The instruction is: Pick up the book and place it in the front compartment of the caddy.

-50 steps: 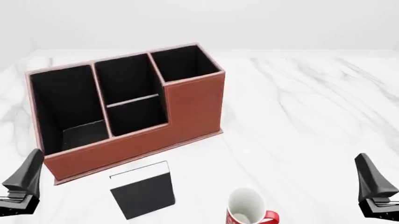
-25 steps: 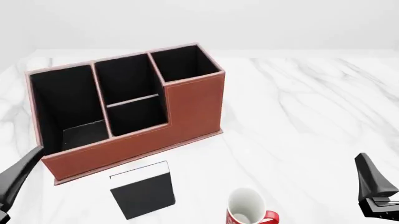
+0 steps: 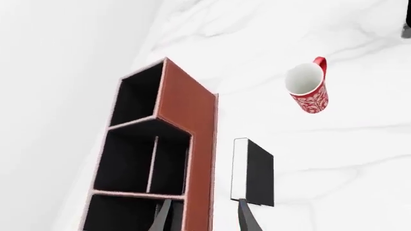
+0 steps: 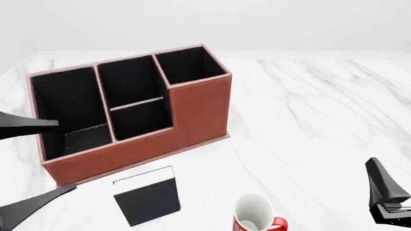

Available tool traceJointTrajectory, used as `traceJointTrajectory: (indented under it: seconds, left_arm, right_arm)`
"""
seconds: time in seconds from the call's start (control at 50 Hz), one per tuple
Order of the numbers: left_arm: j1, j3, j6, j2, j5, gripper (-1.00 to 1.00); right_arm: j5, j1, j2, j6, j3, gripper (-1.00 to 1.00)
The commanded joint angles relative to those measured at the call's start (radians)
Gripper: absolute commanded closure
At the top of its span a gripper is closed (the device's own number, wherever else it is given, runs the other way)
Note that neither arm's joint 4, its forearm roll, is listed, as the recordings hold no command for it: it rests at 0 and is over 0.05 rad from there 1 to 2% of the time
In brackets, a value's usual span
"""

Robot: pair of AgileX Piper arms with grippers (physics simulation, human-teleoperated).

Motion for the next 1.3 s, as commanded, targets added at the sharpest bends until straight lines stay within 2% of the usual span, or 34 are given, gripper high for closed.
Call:
traceJointTrajectory:
  seconds: [0.02,0.04,0.06,0.24,0.42,0.56,0.74,0.86,0.96,1.08,1.3]
  left_arm:
    - [-0.075,-0.066,0.033,0.134,0.146,-1.00]
    - [-0.061,-0.051,0.049,0.138,0.146,-1.00]
    - [-0.028,-0.011,0.096,0.135,0.145,-1.00]
    - [-0.024,0.038,0.079,0.174,0.142,-1.00]
    - [0.002,0.083,0.109,0.201,0.123,-1.00]
    - [0.003,0.079,0.119,0.226,0.110,-1.00]
    - [-0.018,0.081,0.096,0.273,0.069,-1.00]
    - [0.005,0.080,0.116,0.283,0.045,-1.00]
    - [0.008,0.088,0.102,0.290,0.018,-1.00]
    - [-0.028,0.088,0.019,0.303,-0.020,-1.00]
    - [0.003,0.109,0.028,0.313,-0.064,-1.00]
  right_arm:
    - [0.000,0.000,-0.002,-0.001,0.001,-1.00]
    - [0.000,0.000,-0.001,-0.001,0.001,-1.00]
    - [0.000,0.000,-0.002,0.000,0.001,-1.00]
    - [0.000,0.000,-0.002,0.000,0.001,-1.00]
    - [0.000,0.000,-0.001,0.000,0.001,-1.00]
    - [0.000,0.000,-0.002,0.000,0.001,-1.00]
    - [0.000,0.000,-0.002,0.000,0.001,-1.00]
    - [0.000,0.000,-0.002,0.000,0.001,-1.00]
    - [0.000,0.000,-0.002,-0.001,0.001,-1.00]
    - [0.000,0.000,-0.002,0.000,0.001,-1.00]
    - [0.000,0.000,-0.002,0.000,0.001,-1.00]
